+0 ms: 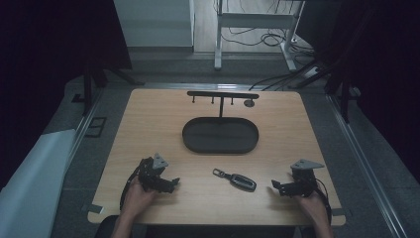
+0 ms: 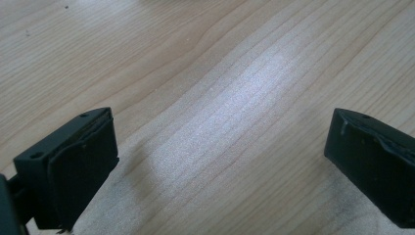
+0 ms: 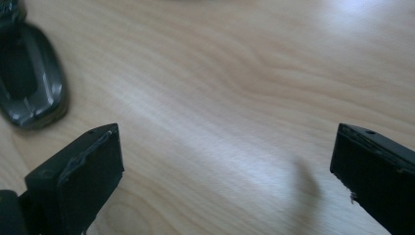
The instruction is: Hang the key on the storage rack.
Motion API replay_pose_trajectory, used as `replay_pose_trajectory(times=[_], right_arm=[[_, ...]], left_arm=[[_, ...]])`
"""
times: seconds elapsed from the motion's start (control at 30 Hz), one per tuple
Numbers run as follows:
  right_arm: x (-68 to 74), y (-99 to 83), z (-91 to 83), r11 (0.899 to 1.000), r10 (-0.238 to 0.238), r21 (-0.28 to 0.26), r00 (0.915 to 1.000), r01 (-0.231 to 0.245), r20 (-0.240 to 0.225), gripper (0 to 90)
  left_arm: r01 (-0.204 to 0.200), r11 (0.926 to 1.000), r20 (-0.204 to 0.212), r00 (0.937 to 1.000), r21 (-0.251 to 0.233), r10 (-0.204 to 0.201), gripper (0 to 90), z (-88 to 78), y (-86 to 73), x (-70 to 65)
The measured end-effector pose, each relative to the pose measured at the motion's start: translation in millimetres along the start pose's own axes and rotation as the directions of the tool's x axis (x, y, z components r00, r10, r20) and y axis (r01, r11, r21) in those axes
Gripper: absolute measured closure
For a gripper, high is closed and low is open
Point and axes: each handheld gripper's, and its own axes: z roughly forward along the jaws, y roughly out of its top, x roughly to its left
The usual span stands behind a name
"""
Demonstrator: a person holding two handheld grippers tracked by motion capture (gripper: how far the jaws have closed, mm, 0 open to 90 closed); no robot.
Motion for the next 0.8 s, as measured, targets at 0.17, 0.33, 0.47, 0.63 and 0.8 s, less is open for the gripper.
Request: replay_pose_trajectory(times=[0.17,0.33,0.47,0.63,0.8], right_arm=[[3.4,1.7,0.7,1.0,-0.023,-0.001,0.9997,0.023,-0.006,0.0],[2.1,1.1,0.5,1.0,-0.014,-0.003,0.9999,0.014,-0.01,0.0],[1.8,0.9,0.6,1.0,-0.01,0.002,0.9999,0.01,-0.013,0.0],[2.6,1.6,0.8,1.0,-0.02,0.005,0.9997,0.02,-0.016,0.0],[3.4,2.3,0.0,1.0,-0.023,0.005,0.9996,0.023,-0.018,0.0]], left_arm=[[0.027,0.9995,0.004,0.9996,-0.014,-0.027,0.0,-0.3,-0.5,3.4],[0.036,0.9992,0.001,0.9993,-0.018,-0.036,0.0,0.0,-0.5,4.9],[0.029,0.9995,-0.008,0.9996,-0.012,-0.029,0.0,0.2,-0.6,6.0],[0.03,0.9995,-0.023,0.9993,-0.012,-0.03,0.0,0.3,-0.7,6.4],[0.027,0.9996,-0.03,0.9992,-0.011,-0.028,0.0,0.5,-0.8,6.4]])
